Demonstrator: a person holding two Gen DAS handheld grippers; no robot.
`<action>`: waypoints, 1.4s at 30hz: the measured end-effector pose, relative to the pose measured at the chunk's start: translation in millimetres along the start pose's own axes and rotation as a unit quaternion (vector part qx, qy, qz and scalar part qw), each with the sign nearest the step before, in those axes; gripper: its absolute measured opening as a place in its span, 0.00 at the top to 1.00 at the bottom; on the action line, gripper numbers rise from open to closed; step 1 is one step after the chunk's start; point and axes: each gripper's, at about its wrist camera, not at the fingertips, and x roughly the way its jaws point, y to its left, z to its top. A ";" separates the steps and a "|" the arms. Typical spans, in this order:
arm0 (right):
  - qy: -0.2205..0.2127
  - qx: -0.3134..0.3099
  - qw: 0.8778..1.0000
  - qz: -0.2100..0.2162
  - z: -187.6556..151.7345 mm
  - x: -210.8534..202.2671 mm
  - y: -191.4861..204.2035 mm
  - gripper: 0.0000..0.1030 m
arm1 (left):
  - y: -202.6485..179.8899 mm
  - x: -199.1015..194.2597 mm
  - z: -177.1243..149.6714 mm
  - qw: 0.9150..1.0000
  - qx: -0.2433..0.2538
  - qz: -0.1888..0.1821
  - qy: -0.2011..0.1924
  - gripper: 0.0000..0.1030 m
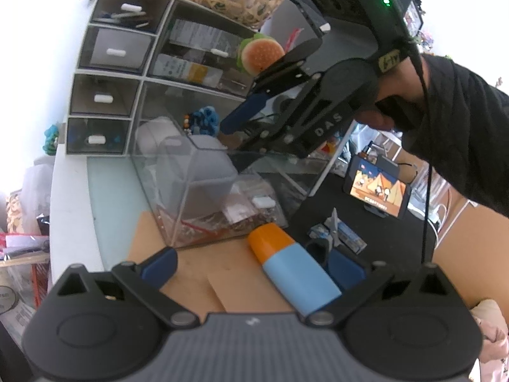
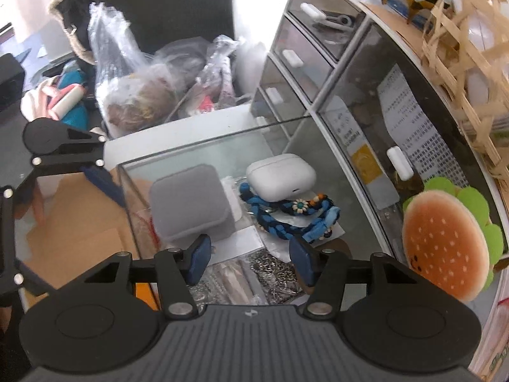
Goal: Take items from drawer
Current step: 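Lower the right gripper into the drawer beside the grey box, then close the right gripper on the grey square box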
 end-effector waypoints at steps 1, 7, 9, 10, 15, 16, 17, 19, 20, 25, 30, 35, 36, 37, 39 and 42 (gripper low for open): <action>0.000 -0.003 1.000 0.005 0.5 -0.8 -0.2 0.41 | 0.0 0.2 0.2 1.000 0.000 0.000 0.000 0.00; 0.003 -0.023 0.999 0.036 3.3 -5.6 -1.7 0.41 | 1.0 0.2 0.5 1.000 -0.003 -0.002 -0.001 0.00; 0.003 -0.030 0.998 0.046 4.2 -7.2 -2.2 0.41 | 1.0 0.2 0.2 1.000 -0.003 -0.001 -0.002 0.00; 0.004 -0.034 0.998 0.051 4.7 -8.1 -2.4 0.41 | 1.1 0.1 0.1 1.000 -0.004 -0.001 -0.002 0.00; 0.009 -0.043 0.996 0.079 17.9 -4.8 2.4 0.41 | 0.4 0.9 0.1 1.000 -0.003 -0.001 -0.002 0.00; 0.014 -0.045 0.995 0.085 19.3 -2.1 2.5 0.41 | 0.3 0.9 0.0 1.000 -0.003 -0.002 -0.002 0.00; 0.017 -0.044 0.995 0.091 20.5 -0.1 1.7 0.41 | 0.3 0.9 -0.1 1.000 -0.002 -0.002 -0.002 0.00; 0.023 -0.044 0.993 0.105 22.9 3.8 0.1 0.41 | 0.6 0.6 -0.4 1.000 -0.003 -0.001 -0.002 0.00; 0.025 -0.042 0.993 0.112 24.1 5.1 -0.8 0.41 | 0.8 0.6 -0.4 1.000 -0.003 -0.001 -0.002 0.00; 0.030 -0.039 0.990 0.131 28.0 9.2 -3.2 0.41 | 5.6 -0.4 0.6 1.000 0.000 -0.006 -0.001 0.00; 0.033 -0.043 0.990 0.127 29.5 10.5 -2.6 0.41 | 4.9 -0.1 0.1 1.000 -0.002 -0.006 -0.002 0.00; 0.036 -0.046 0.991 0.123 31.0 11.7 -2.1 0.42 | -1.0 0.7 -0.8 1.000 -0.008 0.003 -0.006 0.00; 0.036 -0.046 0.991 0.122 31.3 12.0 -2.0 0.41 | -1.1 0.6 -0.7 1.000 -0.008 0.003 -0.006 0.00; 0.037 -0.047 0.991 0.122 31.6 12.3 -1.9 0.41 | -1.1 0.5 -0.6 1.000 -0.008 0.003 -0.006 0.00; 0.038 -0.048 0.991 0.120 32.2 12.8 -1.6 0.39 | -1.3 0.5 -0.7 1.000 -0.009 0.003 -0.007 0.00; 0.040 -0.050 0.991 0.118 33.1 13.5 -1.3 0.39 | -2.4 1.9 -0.9 1.000 -0.008 0.003 -0.006 0.00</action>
